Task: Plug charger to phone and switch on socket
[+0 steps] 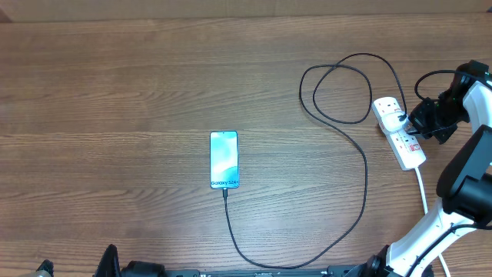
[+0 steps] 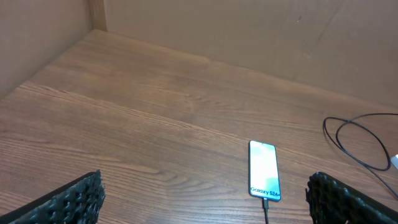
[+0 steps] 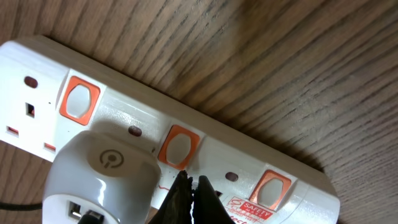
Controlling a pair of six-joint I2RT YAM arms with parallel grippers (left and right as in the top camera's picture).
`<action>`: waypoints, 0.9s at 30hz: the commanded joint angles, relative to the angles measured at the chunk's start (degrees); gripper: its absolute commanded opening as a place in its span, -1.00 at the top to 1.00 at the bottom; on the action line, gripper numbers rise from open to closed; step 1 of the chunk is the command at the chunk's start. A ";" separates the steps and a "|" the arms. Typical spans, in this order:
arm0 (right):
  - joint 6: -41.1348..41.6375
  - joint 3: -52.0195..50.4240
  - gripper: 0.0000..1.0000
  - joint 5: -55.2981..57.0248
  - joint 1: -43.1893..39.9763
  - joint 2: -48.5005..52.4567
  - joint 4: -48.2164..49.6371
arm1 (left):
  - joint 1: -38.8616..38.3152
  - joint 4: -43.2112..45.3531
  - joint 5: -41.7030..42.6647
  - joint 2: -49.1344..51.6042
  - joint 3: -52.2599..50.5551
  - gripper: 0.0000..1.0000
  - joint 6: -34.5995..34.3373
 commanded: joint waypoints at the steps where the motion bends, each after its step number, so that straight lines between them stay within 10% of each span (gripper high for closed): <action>1: -0.24 1.01 0.92 -0.13 -0.11 0.02 0.52 | 0.11 0.17 -0.98 -0.79 -0.42 -1.00 1.11; 27: 1.20 1.84 0.92 1.16 -0.20 3.39 -1.46 | 0.11 0.13 -0.96 -0.79 -0.42 -0.99 1.09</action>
